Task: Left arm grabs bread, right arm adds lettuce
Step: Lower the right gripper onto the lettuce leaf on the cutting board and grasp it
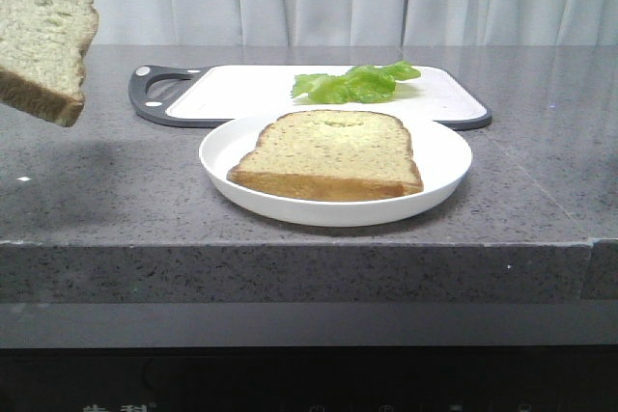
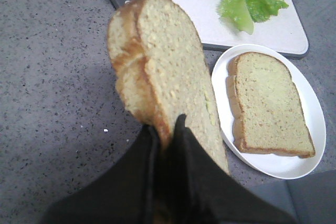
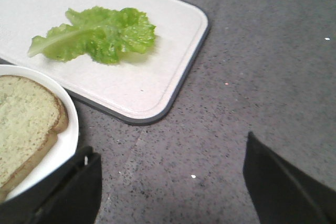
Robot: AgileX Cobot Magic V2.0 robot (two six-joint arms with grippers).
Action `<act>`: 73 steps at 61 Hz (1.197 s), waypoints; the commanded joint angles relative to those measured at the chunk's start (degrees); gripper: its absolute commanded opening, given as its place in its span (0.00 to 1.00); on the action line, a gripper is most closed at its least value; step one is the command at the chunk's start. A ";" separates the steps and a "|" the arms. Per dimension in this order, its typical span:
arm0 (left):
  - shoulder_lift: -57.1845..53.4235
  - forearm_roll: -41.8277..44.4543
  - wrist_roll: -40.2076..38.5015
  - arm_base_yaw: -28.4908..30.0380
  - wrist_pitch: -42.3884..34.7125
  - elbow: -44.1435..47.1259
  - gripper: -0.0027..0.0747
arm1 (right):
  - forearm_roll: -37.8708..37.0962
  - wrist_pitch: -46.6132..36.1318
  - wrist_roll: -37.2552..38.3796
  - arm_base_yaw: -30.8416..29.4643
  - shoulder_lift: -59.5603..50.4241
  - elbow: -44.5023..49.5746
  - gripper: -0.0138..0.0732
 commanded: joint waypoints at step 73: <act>-0.36 -1.75 0.08 0.04 -3.53 -1.52 0.01 | 12.08 40.88 -12.86 2.51 59.32 -71.15 0.82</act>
